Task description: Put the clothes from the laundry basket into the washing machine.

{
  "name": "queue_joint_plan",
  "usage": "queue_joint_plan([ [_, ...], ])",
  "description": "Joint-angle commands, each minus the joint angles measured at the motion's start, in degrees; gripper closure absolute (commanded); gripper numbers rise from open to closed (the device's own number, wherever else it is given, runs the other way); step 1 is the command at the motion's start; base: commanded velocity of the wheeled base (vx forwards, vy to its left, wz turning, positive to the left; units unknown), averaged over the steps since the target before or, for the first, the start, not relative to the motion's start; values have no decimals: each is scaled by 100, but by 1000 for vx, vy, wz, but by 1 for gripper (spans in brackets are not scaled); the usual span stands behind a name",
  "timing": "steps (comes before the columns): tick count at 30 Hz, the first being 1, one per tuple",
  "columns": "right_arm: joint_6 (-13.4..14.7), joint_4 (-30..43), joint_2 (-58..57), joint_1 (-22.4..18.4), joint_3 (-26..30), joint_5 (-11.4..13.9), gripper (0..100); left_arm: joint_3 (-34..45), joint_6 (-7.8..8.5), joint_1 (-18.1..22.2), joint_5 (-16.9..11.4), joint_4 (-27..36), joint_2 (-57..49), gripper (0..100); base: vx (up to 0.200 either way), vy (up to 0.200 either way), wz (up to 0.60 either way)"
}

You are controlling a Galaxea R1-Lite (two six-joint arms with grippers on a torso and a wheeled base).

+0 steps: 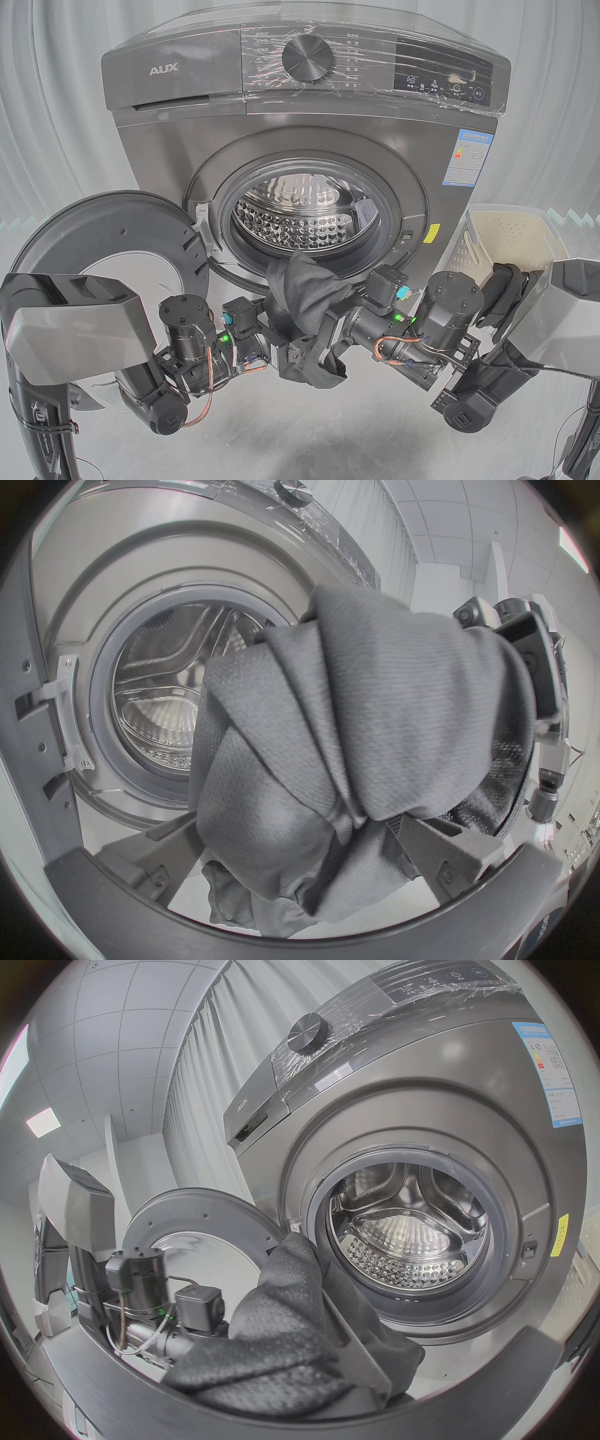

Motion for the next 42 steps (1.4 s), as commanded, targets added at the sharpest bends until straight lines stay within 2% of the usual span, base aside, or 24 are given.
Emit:
queue_joint_plan([
  [1, 3, -12, 4, 115, 84, 3, 100, -196, 0, 34, 12, -5, 337, 0, 0, 0, 0],
  [6, 3, -4, -22, 203, 92, 3, 100, -416, 35, 51, 21, -5, 504, 0, 0, 0, 0],
  [7, 3, -4, -22, 203, 92, 3, 100, -460, 35, 60, 21, -5, 512, 100, 0, 0, 0],
  [20, 12, -12, 4, 185, 136, -15, 100, -627, -53, 174, 179, -5, 354, 100, 0, 0, 0],
  [24, 21, -21, -14, 98, 479, -76, 100, -512, -132, 227, 373, -14, 47, 100, 0, 0, 0],
  [29, 21, -12, 13, 10, 752, -94, 100, -372, -158, 271, 408, -14, -138, 100, 0, 0, 0],
  [37, 3, -12, 65, 10, 901, -94, 100, -328, -176, 245, 522, -14, -314, 100, 0, 0, 0],
  [41, 3, -30, 127, 36, 840, -85, 100, -319, -246, 192, 531, -5, -402, 100, 0, 0, 0],
  [42, 12, -30, 109, 54, 840, -94, 0, -319, -246, 183, 531, -14, -410, 100, 0, 0, 0],
])
